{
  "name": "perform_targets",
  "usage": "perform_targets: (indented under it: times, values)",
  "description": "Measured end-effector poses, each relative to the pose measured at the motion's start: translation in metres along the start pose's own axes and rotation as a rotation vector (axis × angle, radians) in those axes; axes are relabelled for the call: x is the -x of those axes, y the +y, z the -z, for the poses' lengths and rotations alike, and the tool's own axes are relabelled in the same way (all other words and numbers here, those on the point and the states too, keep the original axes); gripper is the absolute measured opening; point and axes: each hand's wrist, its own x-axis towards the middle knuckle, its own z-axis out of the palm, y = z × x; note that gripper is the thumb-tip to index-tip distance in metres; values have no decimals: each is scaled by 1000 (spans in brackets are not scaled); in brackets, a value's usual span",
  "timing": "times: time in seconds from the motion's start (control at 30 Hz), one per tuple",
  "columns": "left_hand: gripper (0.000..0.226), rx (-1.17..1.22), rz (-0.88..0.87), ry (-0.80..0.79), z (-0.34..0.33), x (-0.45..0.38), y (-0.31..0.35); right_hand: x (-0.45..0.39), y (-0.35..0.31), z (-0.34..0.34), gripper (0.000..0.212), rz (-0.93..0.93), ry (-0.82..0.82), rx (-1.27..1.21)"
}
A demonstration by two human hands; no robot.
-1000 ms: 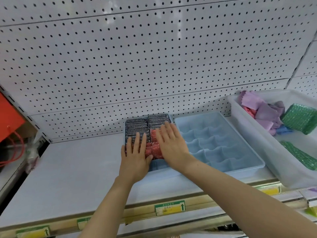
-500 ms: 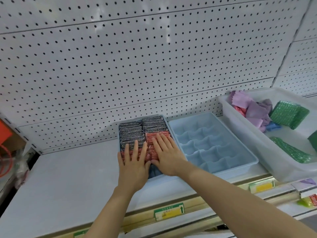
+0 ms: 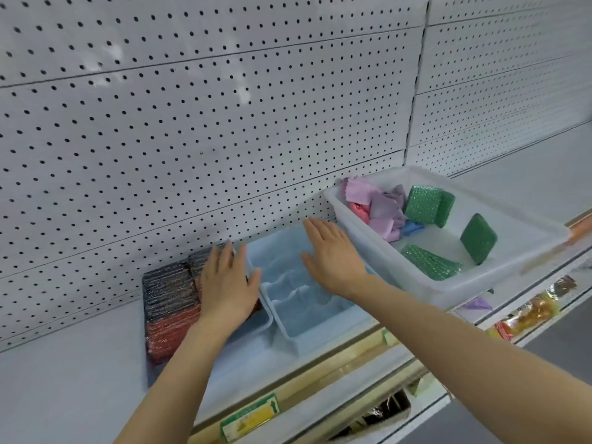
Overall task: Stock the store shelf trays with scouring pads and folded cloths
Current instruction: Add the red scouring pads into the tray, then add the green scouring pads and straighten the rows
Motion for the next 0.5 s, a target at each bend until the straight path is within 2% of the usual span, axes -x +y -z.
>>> perform_targets:
  times: [0.17, 0.23, 0.33, 0.43, 0.5]
  values:
    - [46, 164, -375, -33, -16, -40, 125, 8, 97, 52, 50, -186, 40, 99]
    - [39, 151, -511, -126, -33, -54, 176, 17, 134, 66, 49, -244, 41, 150]
    - [31, 131, -590, -336, -55, -72, 244, 27, 183, 80, 53, -316, 5, 207]
    - [51, -112, -768, -531, -73, -83, 291, 33, 220, 91, 56, -386, 2, 236]
    - [72, -284, -790, -622, -80, -87, 300, 34, 235, 94, 57, -404, 15, 236]
